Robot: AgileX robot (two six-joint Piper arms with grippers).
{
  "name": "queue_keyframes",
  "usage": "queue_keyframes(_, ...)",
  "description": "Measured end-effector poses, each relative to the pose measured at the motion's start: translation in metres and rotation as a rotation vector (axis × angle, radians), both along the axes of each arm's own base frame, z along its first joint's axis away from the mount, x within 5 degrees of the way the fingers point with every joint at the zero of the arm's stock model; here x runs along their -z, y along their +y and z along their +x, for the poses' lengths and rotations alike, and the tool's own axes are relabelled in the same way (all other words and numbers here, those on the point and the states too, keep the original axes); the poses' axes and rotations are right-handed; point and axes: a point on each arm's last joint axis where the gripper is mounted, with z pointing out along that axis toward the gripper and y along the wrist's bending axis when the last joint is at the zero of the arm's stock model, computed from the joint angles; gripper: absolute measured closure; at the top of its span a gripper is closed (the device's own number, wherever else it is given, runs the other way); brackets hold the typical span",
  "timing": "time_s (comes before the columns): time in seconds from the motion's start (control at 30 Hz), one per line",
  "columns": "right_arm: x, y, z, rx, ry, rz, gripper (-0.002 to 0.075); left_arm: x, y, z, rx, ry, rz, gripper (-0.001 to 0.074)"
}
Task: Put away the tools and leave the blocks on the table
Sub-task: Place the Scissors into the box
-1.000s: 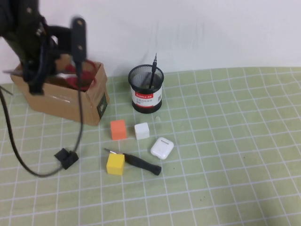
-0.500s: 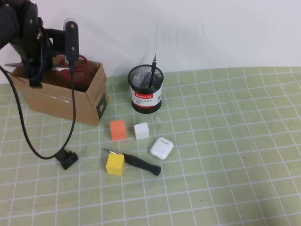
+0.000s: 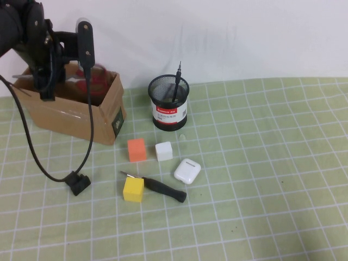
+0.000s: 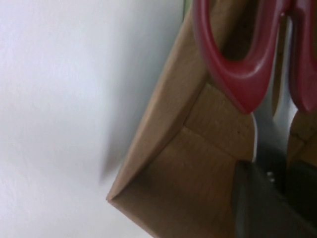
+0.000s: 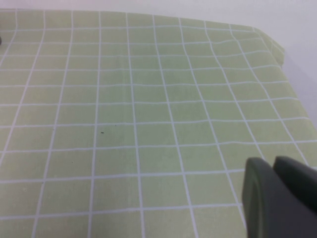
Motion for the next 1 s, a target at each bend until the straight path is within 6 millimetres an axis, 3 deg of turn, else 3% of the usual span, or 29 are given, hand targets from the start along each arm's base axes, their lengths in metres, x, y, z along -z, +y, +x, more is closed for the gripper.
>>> queue_keyframes(0.13, 0.000, 0.000, 0.000, 0.000, 0.000, 0.000, 0.0736, -0.002, -0.001, 0.002, 0.004, -0.031, -0.004, 0.0524)
queue_keyframes(0.37, 0.000, 0.000, 0.000, 0.000, 0.000, 0.000, 0.0736, -0.004, -0.001, 0.004, -0.003, -0.048, -0.014, 0.0503)
queue_keyframes(0.47, 0.000, 0.000, 0.000, 0.000, 0.000, 0.000, 0.0736, -0.007, -0.002, -0.002, -0.090, -0.015, -0.100, 0.0544)
queue_keyframes(0.63, 0.000, 0.000, 0.000, 0.000, 0.000, 0.000, 0.0736, -0.024, -0.012, -0.029, -0.460, 0.166, -0.477, 0.0701)
queue_keyframes(0.8, 0.000, 0.000, 0.000, 0.000, 0.000, 0.000, 0.0736, -0.030, -0.025, -0.052, -0.694, 0.417, -0.677, 0.0732)
queue_keyframes(1.0, 0.000, 0.000, 0.000, 0.000, 0.000, 0.000, 0.0736, -0.042, -0.025, -0.072, -0.804, 0.458, -0.753, 0.0736)
